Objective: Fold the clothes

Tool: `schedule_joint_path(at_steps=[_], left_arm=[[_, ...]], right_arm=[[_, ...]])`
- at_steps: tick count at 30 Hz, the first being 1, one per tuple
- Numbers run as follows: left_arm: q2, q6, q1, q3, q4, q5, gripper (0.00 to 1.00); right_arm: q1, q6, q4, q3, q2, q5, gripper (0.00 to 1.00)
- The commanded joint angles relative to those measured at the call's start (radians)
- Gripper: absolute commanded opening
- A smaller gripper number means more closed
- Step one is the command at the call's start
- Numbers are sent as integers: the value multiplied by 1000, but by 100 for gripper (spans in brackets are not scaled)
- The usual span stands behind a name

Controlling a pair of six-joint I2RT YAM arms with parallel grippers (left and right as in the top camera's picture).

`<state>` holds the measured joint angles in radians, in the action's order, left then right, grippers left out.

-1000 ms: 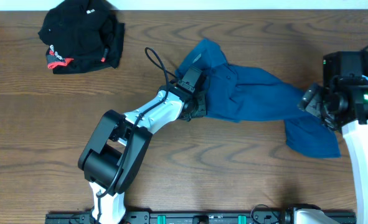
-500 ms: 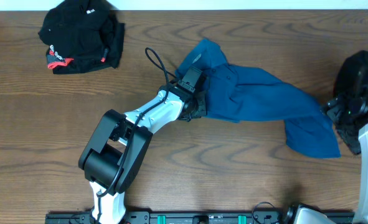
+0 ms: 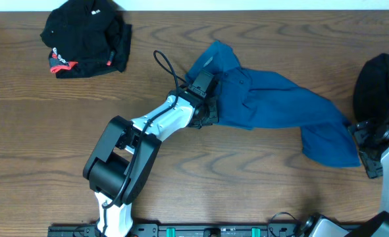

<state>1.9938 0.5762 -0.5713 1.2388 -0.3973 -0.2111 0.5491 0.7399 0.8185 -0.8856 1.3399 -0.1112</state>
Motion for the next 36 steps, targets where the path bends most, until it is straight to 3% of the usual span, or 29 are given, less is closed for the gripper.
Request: schedule_joint_path(at_steps=[1,5,26,30,36], left_arm=[[34,-6,-2,-4,-25,2,6],[34,-7,-2,-5,-30,2,6],[34,-10,-2,-16,-50,21,6],[34,-11,-2,-16,-50,21,6],[34,-15,-2,-16,-50,20,6]], right_arm=[[16,9,-63,68,22,23,92],[16,-32,-214,143,48,106,83],[40,-91,-348,162,234,60,83],[40,-92,-352,162,234,68,75],[40,-95,-354,161,233,113,54]])
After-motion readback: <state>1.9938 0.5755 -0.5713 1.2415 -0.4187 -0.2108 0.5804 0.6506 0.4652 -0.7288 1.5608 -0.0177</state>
